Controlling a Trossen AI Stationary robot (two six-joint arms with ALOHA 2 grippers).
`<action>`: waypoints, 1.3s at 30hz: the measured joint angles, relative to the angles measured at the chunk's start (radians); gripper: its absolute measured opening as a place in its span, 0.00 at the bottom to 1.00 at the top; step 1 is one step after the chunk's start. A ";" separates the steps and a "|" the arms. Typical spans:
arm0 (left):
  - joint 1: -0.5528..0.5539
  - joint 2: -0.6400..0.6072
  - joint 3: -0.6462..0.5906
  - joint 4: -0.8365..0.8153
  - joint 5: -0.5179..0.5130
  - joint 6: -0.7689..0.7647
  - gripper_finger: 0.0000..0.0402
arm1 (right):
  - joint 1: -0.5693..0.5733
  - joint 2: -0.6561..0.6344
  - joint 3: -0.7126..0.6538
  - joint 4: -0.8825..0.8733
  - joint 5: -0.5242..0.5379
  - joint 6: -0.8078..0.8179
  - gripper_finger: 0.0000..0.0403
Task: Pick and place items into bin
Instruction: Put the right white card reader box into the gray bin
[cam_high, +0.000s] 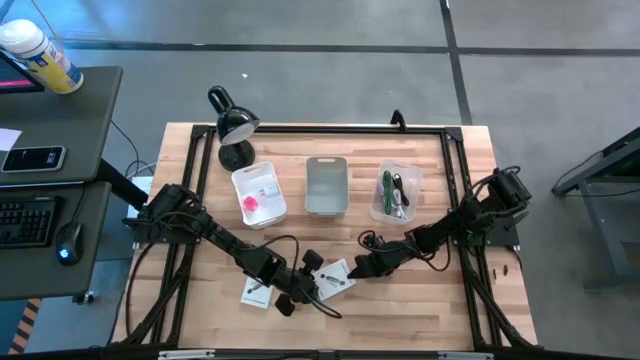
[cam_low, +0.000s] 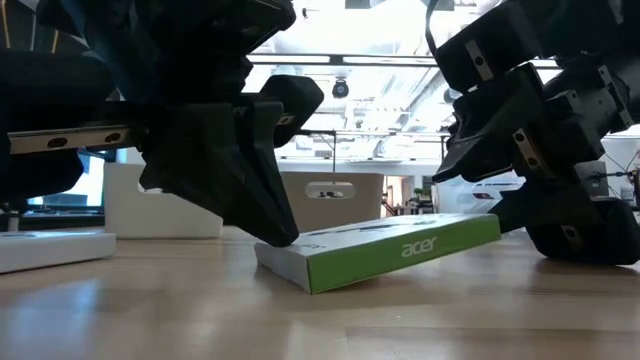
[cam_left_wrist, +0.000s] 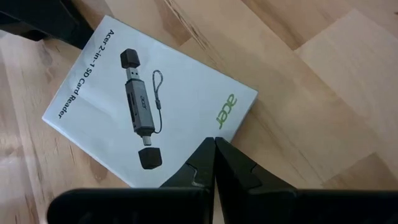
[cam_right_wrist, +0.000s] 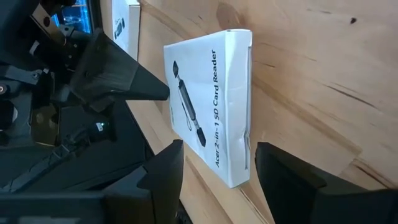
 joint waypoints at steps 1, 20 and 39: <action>0.000 0.000 0.000 0.000 0.000 0.000 0.00 | -0.001 0.000 0.001 0.000 0.000 0.003 0.47; -0.002 0.000 -0.001 0.002 -0.017 -0.008 0.00 | -0.045 0.004 0.086 -0.122 -0.060 -0.051 0.43; -0.031 -0.002 -0.064 0.114 -0.068 -0.065 0.00 | -0.043 0.002 0.088 -0.109 -0.056 -0.036 0.41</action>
